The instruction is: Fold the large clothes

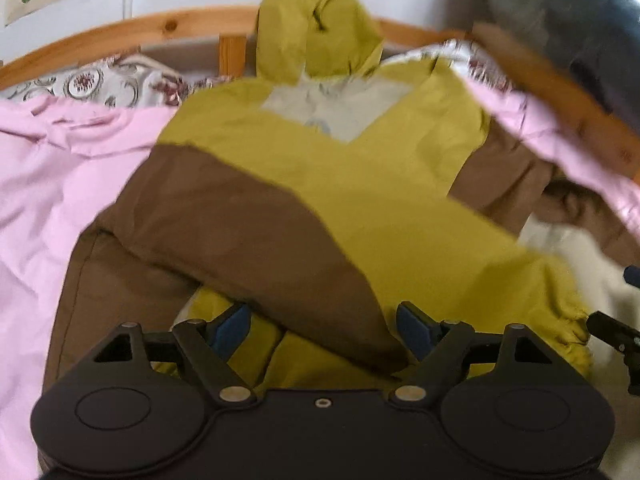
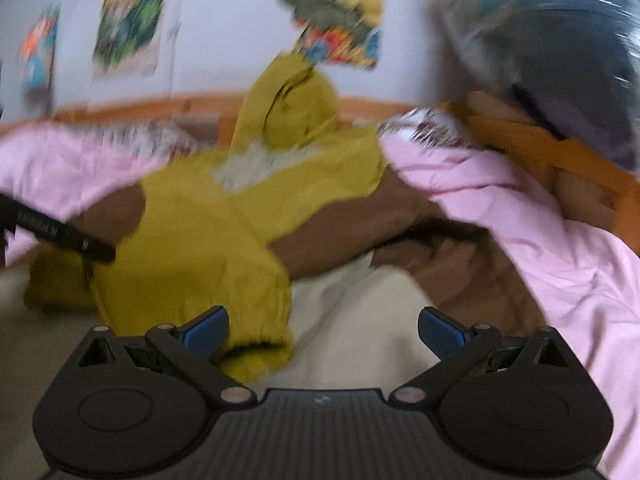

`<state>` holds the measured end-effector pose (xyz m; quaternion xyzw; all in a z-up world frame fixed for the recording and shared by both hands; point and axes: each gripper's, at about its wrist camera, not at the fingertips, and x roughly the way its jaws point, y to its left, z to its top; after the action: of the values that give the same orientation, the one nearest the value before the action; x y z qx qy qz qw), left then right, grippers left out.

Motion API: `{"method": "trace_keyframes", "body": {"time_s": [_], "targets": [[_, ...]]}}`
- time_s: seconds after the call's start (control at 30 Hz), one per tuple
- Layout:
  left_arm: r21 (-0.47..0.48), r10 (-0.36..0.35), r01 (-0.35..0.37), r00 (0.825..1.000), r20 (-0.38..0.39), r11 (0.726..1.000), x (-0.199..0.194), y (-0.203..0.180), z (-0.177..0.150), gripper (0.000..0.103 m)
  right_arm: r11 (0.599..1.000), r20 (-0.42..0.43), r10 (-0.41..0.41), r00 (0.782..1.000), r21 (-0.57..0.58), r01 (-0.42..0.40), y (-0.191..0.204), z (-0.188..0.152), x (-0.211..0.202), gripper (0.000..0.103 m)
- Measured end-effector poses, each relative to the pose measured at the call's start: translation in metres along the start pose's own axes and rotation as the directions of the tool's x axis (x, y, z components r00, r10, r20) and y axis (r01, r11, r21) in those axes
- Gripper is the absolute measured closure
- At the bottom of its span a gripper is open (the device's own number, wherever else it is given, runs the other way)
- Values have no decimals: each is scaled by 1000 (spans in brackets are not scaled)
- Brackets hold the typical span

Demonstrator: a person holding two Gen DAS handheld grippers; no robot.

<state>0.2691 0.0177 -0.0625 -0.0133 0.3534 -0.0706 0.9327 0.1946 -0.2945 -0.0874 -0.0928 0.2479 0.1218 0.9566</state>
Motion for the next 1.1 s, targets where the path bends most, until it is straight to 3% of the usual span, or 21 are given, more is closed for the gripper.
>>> {"method": "trace_keyframes", "body": {"time_s": [0.13,0.27,0.33,0.5,0.77,0.9,1.0,1.1], "targets": [[20,15,-15,1000,-3,1000,2,1,-4,21,1000,-72,9,997,-12,-10,3,-10,9,0],[-18,-13,13,1000,4,1000,-10,8,0,14,999,-65,35,997,39,-32,-6,-12,7,0],[-37,-17,18,1000,18,999,-15,11,2,5,997,-62,45,997,58,-41,-8,-13,6,0],[-95,16,-13,1000,27,995,-29,17,9,2,996,-60,43,997,78,-38,-13,-8,7,0],[-138,121,-114,992,39,984,-72,10,33,1,989,45,15,999,145,-22,-25,29,-25,0],[-91,167,-162,984,61,983,-106,0,63,1,980,89,50,995,185,-66,-36,50,-41,0],[-54,198,-195,978,59,979,-130,-5,87,1,973,33,111,993,198,-116,-39,54,-35,0],[-15,232,-231,972,45,973,-150,-9,105,1,937,-8,205,979,291,-194,-43,44,-19,2]]}}
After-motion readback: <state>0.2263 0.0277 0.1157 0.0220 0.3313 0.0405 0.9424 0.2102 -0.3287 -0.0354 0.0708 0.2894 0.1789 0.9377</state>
